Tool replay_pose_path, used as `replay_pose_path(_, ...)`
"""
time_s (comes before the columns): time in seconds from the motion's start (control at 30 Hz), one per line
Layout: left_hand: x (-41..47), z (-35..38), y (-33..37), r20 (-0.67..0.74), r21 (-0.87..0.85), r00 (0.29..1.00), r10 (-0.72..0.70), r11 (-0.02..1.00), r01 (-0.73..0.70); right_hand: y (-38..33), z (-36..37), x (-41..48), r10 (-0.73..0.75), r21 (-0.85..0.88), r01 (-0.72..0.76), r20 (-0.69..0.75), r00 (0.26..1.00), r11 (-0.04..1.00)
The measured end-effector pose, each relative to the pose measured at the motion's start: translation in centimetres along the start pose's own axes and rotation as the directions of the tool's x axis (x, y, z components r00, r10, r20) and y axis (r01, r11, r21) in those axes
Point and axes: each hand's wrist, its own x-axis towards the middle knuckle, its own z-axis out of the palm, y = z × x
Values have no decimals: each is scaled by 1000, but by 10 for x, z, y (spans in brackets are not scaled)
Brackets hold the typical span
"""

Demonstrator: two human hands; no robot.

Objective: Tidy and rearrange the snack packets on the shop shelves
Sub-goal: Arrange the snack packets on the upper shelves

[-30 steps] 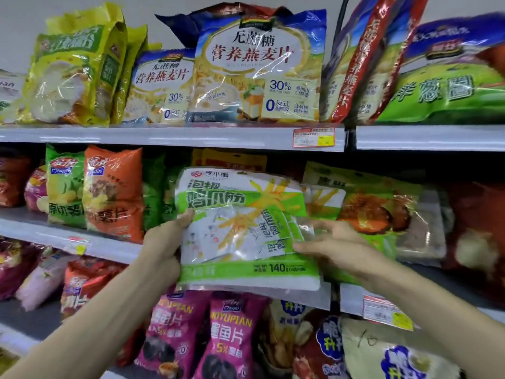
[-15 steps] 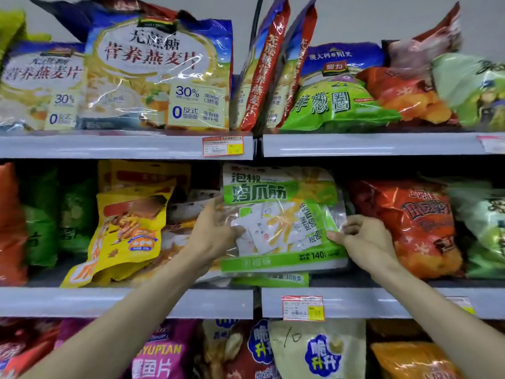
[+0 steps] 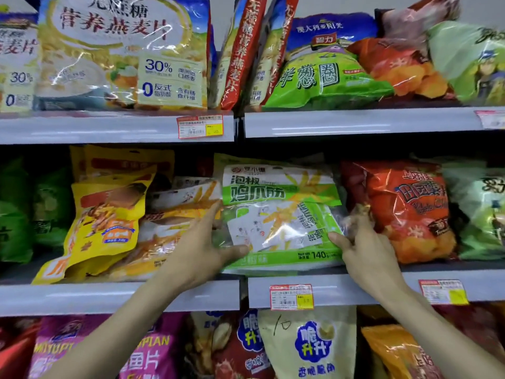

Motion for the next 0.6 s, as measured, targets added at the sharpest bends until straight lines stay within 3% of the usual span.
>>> replay_pose_path(0.07,-4,1,-10,23,-89,999,28,996,-26,-4,1,1,15,0,-15,12,1000,1000)
replay_pose_path(0.23,-7,14,-19,-116,-130,988,98,985,-113,-7,4,-2,44,-7,-44,-2,999,999)
replay_pose_path(0.33,-6,16,-23,-150,-110,976,156,979,-173,-8,-6,-3,68,108,-81,115,991,991)
replay_pose_path(0.43,-4,16,-25,-139,-69,972,191,977,-202,-6,-13,-1,74,83,-95,230,970,992)
replay_pose_path(0.6,-3,10,-29,-125,-110,974,190,973,-204,-5,-7,2,102,3,-104,164,981,995)
